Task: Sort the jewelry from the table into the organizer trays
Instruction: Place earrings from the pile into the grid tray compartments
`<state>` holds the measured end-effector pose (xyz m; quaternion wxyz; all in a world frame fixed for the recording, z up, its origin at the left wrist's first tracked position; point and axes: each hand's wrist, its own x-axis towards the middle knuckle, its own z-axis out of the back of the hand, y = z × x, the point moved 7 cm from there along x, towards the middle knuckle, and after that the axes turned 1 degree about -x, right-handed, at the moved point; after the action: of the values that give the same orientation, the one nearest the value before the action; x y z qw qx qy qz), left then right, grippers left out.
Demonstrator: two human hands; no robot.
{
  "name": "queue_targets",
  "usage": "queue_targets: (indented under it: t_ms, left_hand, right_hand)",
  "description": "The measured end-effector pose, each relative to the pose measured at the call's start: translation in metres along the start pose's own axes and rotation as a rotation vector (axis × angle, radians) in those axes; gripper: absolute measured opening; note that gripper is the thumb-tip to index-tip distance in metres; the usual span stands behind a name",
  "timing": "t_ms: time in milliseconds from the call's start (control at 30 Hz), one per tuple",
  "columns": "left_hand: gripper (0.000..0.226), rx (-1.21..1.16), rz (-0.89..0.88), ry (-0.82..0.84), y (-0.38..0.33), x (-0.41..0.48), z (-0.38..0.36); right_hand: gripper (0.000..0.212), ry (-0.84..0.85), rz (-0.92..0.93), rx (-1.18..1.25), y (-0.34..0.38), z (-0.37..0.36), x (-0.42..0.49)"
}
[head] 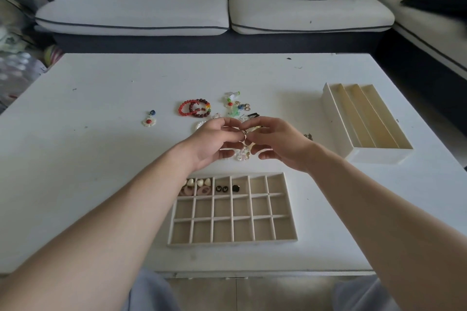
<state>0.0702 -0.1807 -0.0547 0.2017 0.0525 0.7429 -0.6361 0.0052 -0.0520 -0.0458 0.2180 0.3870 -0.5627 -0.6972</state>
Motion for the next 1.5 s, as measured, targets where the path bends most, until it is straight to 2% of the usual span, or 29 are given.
queue_targets:
  t_ms: [167,433,700,933,1100,1233,1500]
  left_hand:
    - [0.019,-0.055,0.024,0.001,0.0,0.0,-0.002]
    - [0.015,-0.058,0.065,0.02,0.002,-0.002,-0.003]
    - [0.003,-0.025,0.05,-0.051,0.001,-0.005,-0.002]
    - [0.017,0.079,-0.016,-0.099,-0.002,-0.007,-0.001]
    - [0.024,0.146,0.031,-0.098,0.002,-0.01,0.001]
    - [0.027,0.29,0.049,-0.091,0.005,-0.017,0.003]
    - [0.026,0.452,0.018,-0.087,0.007,-0.032,0.007]
  right_hand:
    - [0.003,-0.005,-0.016,-0.02,-0.001,0.002,-0.002]
    - [0.005,-0.024,-0.046,-0.038,0.0,0.005,-0.003]
    - [0.006,-0.095,-0.068,-0.079,-0.002,0.008,-0.003]
    - [0.004,-0.126,-0.068,-0.126,0.0,0.01,-0.006]
    - [0.015,-0.123,0.032,-0.352,0.015,0.004,-0.013]
    - [0.02,-0.069,0.066,-0.566,0.017,-0.006,-0.013]
    - [0.015,-0.038,0.03,-0.69,0.01,-0.02,-0.018]
